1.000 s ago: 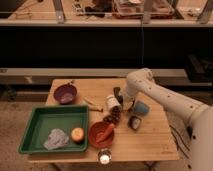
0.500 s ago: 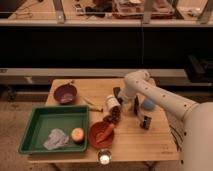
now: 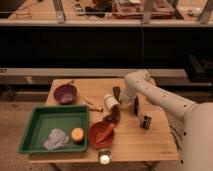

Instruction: Wipe purple bowl with sponge

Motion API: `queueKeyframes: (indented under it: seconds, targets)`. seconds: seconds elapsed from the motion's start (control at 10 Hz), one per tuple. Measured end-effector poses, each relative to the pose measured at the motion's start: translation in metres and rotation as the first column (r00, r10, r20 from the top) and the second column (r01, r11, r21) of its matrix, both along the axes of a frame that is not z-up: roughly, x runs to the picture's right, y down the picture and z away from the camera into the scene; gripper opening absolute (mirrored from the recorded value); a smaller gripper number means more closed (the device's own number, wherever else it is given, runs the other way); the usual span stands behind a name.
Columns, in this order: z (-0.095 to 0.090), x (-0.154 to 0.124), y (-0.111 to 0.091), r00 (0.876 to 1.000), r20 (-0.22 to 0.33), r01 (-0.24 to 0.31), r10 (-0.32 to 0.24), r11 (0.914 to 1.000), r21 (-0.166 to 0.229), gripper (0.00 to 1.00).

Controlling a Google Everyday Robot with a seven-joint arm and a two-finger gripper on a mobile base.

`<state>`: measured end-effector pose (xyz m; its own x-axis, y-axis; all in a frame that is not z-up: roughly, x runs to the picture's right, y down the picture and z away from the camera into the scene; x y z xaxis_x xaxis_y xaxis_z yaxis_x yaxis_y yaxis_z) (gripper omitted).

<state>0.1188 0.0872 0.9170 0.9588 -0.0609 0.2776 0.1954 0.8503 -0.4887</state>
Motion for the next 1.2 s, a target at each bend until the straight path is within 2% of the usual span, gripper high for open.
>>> queueKeyframes:
  seconds: [0.2, 0.4, 0.5, 0.6, 0.8, 0.9, 1.1, 1.2]
  targets:
    - [-0.004, 0.002, -0.005, 1.000, 0.012, -0.009, 0.008, 0.9999, 0.014, 0.00]
    - [-0.022, 0.002, -0.024, 0.999, 0.042, -0.022, 0.020, 0.9985, 0.050, 0.00]
    - [-0.036, 0.001, -0.038, 0.997, 0.067, -0.032, 0.027, 0.9969, 0.073, 0.00]
    - [-0.057, -0.001, -0.059, 0.993, 0.109, -0.051, 0.040, 0.9937, 0.100, 0.00]
    - [-0.093, -0.006, -0.094, 0.975, 0.212, -0.094, 0.066, 0.9874, 0.127, 0.00]
    - [-0.111, -0.012, -0.113, 0.957, 0.280, -0.116, 0.074, 0.9838, 0.136, 0.00]
    - [-0.141, -0.033, -0.142, 0.912, 0.404, -0.143, 0.073, 0.9791, 0.145, 0.00]
    - [-0.165, -0.056, -0.163, 0.863, 0.501, -0.156, 0.064, 0.9772, 0.144, 0.00]
